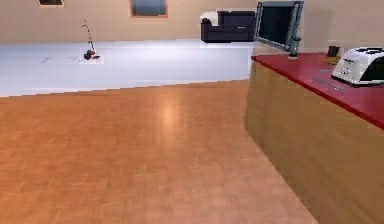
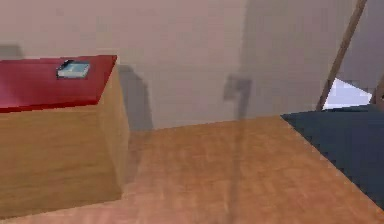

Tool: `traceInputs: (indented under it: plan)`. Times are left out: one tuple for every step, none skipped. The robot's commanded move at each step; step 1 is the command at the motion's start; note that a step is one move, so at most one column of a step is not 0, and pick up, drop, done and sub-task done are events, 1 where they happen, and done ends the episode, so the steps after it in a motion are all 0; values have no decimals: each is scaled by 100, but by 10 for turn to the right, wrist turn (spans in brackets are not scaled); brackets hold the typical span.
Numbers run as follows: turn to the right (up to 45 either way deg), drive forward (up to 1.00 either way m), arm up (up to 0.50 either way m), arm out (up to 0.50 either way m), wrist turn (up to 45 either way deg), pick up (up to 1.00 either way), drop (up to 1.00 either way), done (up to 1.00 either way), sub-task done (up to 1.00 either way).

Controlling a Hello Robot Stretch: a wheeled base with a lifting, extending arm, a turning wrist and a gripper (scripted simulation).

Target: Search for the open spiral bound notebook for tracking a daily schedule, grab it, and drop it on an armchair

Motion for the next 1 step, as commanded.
traceInputs:
  plan:
    - [0,100,0,0,0,0,0,0,0]
